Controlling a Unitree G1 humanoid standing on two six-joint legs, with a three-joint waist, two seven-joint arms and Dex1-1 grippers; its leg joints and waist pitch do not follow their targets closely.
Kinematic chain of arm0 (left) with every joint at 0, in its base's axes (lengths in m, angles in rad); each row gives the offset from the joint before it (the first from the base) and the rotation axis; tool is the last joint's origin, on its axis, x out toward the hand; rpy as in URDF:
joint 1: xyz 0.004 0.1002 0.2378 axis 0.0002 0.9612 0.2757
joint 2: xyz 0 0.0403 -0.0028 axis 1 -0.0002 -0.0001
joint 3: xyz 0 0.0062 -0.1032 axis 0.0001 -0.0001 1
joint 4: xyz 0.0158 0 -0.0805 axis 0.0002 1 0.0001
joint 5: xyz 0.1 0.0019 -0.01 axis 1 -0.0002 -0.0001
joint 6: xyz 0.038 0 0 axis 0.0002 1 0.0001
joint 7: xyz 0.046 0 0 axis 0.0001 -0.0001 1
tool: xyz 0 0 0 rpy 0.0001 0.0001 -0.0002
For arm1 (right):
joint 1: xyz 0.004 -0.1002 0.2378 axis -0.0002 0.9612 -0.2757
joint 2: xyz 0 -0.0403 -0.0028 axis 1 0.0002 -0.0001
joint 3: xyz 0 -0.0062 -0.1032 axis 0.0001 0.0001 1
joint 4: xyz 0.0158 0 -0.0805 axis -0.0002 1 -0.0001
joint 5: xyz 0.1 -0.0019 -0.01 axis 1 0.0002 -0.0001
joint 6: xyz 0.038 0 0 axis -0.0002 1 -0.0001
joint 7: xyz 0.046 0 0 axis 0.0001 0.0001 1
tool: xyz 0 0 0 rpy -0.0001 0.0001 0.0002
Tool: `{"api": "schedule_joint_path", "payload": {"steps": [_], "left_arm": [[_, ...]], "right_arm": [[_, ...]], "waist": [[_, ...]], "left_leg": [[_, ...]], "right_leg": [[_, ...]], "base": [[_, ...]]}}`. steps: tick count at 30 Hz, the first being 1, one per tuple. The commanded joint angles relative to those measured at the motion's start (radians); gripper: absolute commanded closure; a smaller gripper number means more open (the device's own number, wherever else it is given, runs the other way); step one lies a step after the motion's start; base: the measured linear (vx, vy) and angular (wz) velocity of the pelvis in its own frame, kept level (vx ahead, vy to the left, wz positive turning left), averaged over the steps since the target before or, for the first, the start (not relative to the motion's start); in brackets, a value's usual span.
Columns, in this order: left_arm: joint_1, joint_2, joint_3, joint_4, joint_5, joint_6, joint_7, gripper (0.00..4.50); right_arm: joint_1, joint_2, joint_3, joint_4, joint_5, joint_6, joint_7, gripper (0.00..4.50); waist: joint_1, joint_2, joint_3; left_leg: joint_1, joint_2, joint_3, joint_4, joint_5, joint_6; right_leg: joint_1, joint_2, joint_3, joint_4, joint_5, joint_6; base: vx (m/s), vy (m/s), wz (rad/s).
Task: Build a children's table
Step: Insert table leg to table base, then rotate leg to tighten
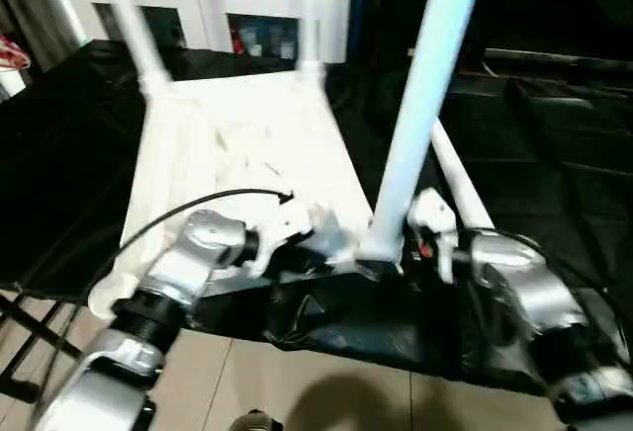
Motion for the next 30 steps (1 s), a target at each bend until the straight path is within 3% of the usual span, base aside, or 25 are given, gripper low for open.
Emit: {"api": "schedule_joint_path", "payload": {"steps": [1,3,8,9,13,16,18,20,22,25,27,28,30], "left_arm": [[-0.028,-0.011,-0.009,-0.014,-0.023,-0.028,-0.028,4.5],[-0.031,-0.005,-0.013,-0.005,-0.017,-0.035,-0.037,4.5],[-0.026,-0.006,-0.009,-0.01,-0.022,-0.031,-0.046,4.5],[-0.022,-0.01,-0.006,-0.011,-0.024,-0.03,-0.039,4.5],[-0.019,-0.035,0.008,-0.001,-0.018,-0.025,0.024,4.5],[-0.037,-0.094,0.038,0.029,0.0,-0.015,0.159,4.5],[-0.04,-0.107,0.043,0.034,0.003,-0.013,0.184,4.5],[-0.043,-0.115,0.045,0.037,0.007,-0.007,0.202,4.5],[-0.065,-0.169,0.056,0.052,0.036,0.032,0.324,4.5],[-0.074,-0.195,0.061,0.055,0.046,0.05,0.381,4.5],[-0.082,-0.227,0.063,0.056,0.07,0.058,0.455,4.5],[-0.081,-0.229,0.062,0.055,0.072,0.058,0.458,4.5],[-0.074,-0.233,0.058,0.048,0.074,0.055,0.455,4.5]], "right_arm": [[0.01,-0.001,0.043,-0.048,0.016,0.016,0.056,1.3],[0.017,-0.016,0.061,-0.059,0.009,0.022,0.082,1.42],[0.026,-0.016,0.067,-0.081,0.014,0.046,0.098,1.72],[0.031,-0.009,0.067,-0.084,0.017,0.052,0.096,1.74],[0.033,0.042,0.041,-0.061,0.027,0.059,0.02,1.75],[-0.015,0.147,-0.022,0.065,-0.016,0.04,-0.246,1.76],[-0.028,0.169,-0.035,0.096,-0.025,0.037,-0.308,1.76],[-0.037,0.183,-0.045,0.114,-0.025,0.04,-0.339,1.76],[-0.094,0.274,-0.102,0.224,-0.02,0.04,-0.53,1.76],[-0.12,0.313,-0.118,0.27,-0.027,0.031,-0.614,1.76],[-0.16,0.364,-0.127,0.335,-0.061,-0.014,-0.713,1.76],[-0.163,0.367,-0.126,0.342,-0.066,-0.025,-0.719,1.41],[-0.17,0.375,-0.126,0.353,-0.07,-0.047,-0.715,1.2]], "waist": [[-0.004,-0.004,-0.079],[-0.003,-0.008,-0.079],[0.0,-0.007,-0.079],[0.0,-0.013,-0.08],[0.0,-0.011,-0.079],[-0.012,-0.008,-0.074],[-0.03,-0.012,-0.072],[-0.038,-0.013,-0.072],[-0.052,-0.008,-0.073],[-0.065,-0.007,-0.072],[-0.068,-0.007,-0.079],[-0.073,-0.007,-0.078],[-0.071,-0.009,-0.078]], "left_leg": [[0.026,0.064,-0.022,-0.066,-0.195,0.057],[0.027,0.064,-0.02,-0.065,-0.191,0.059],[0.025,0.064,-0.022,-0.066,-0.192,0.053],[0.025,0.063,-0.021,-0.065,-0.184,0.055],[0.025,0.063,-0.021,-0.065,-0.183,0.055],[0.026,0.061,-0.025,-0.072,-0.224,0.026],[0.025,0.058,-0.028,-0.077,-0.249,-0.001],[0.025,0.056,-0.028,-0.077,-0.256,0.002],[0.026,0.053,-0.027,-0.076,-0.25,-0.003],[0.024,0.052,-0.027,-0.077,-0.237,-0.007],[0.022,0.051,-0.024,-0.072,-0.194,0.013],[0.021,0.05,-0.024,-0.072,-0.185,0.017],[0.023,0.049,-0.022,-0.07,-0.188,0.027]], "right_leg": [[0.047,-0.095,0.054,-0.077,-0.147,-0.219],[0.046,-0.094,0.053,-0.078,-0.147,-0.218],[0.046,-0.096,0.054,-0.078,-0.17,-0.211],[0.047,-0.097,0.054,-0.076,-0.167,-0.21],[0.045,-0.097,0.053,-0.078,-0.176,-0.207],[0.041,-0.098,0.052,-0.085,-0.239,-0.202],[0.047,-0.101,0.052,-0.089,-0.293,-0.185],[0.049,-0.099,0.052,-0.093,-0.3,-0.174],[0.047,-0.101,0.054,-0.092,-0.29,-0.186],[0.048,-0.096,0.053,-0.091,-0.267,-0.191],[0.052,-0.095,0.054,-0.082,-0.171,-0.208],[0.053,-0.094,0.052,-0.083,-0.152,-0.216],[0.054,-0.094,0.052,-0.085,-0.154,-0.217]], "base": [[0.0,0.0,0.0],[0.0,0.0,0.0],[0.0,0.0,0.0],[0.0,0.0,0.0],[0.0,0.0,0.0],[0.0,0.0,0.0],[0.0,0.0,0.0],[0.0,0.0,0.0],[0.0,0.0,0.0],[0.0,0.0,0.0],[0.0,0.0,0.0],[0.0,0.0,0.0],[0.0,0.0,0.0]]}}
